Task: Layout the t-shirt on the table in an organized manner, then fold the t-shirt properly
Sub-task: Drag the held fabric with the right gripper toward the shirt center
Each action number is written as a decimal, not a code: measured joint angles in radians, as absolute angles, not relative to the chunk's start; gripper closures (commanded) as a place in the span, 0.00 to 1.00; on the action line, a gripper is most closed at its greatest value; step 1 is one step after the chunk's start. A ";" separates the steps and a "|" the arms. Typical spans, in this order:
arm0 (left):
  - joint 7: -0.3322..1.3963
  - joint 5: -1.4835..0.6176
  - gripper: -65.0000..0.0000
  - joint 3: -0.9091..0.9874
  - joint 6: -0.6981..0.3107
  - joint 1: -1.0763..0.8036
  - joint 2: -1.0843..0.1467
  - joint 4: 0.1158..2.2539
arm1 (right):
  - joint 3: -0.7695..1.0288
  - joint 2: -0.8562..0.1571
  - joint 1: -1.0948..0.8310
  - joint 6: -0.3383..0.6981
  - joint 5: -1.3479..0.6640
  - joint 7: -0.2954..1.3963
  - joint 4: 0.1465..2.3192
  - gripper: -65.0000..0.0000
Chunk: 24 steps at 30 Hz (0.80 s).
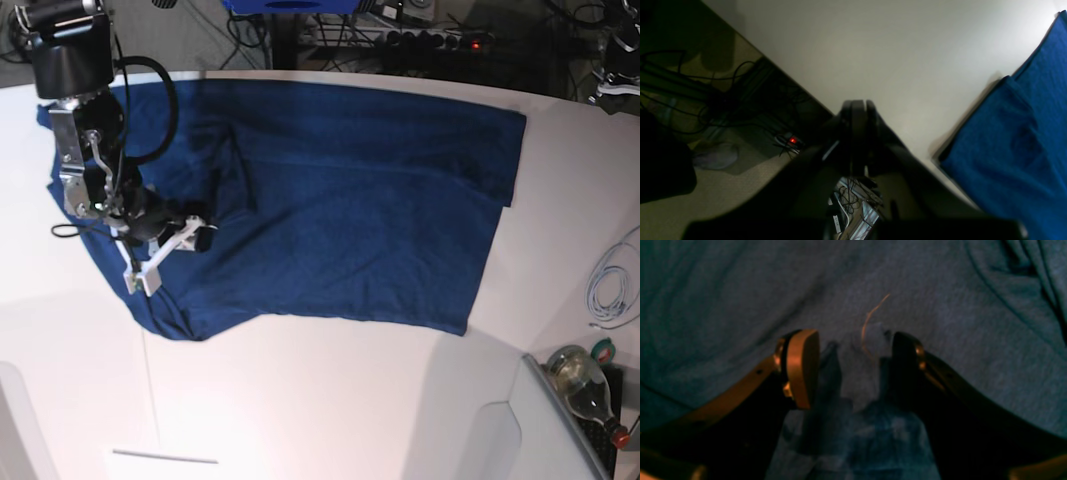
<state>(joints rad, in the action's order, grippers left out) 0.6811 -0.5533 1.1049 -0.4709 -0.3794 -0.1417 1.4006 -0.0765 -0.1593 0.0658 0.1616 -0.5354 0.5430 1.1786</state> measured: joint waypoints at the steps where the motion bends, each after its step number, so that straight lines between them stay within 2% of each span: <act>1: 0.682 -0.554 1.00 1.105 -0.471 -0.379 -0.142 1.401 | -0.076 -0.160 0.066 0.162 -0.536 0.543 1.178 0.73; 3: 0.682 -0.554 1.00 1.105 -0.471 -0.380 -0.141 1.401 | -0.076 -0.160 0.060 0.164 -0.536 0.545 1.185 0.98; 4: 0.681 -0.554 1.00 1.105 -0.471 -0.379 -0.141 1.401 | -0.076 -0.160 0.056 0.164 -0.535 0.547 1.193 1.00; 6: 0.681 -0.554 1.00 1.105 -0.471 -0.380 -0.142 1.401 | -0.076 -0.159 0.052 0.164 -0.535 0.550 1.205 0.98; 10: 0.681 -0.554 1.00 1.105 -0.471 -0.379 -0.141 1.401 | -0.078 -0.161 0.001 0.164 -0.540 0.549 1.310 1.00; 16: 0.682 -0.554 1.00 1.105 -0.471 -0.380 -0.141 1.401 | -0.193 -0.156 -0.122 0.161 -0.539 0.625 1.551 1.00; 24: 0.682 -0.553 1.00 1.105 -0.471 -0.379 -0.141 1.403 | -0.462 -0.128 -0.168 0.032 -0.541 0.654 1.704 1.00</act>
<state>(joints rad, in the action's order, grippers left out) 0.6815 -0.5533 1.1049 -0.4713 -0.3786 -0.1413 1.4029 -0.4622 -0.1280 -0.1677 0.0322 -0.5411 0.6544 1.7042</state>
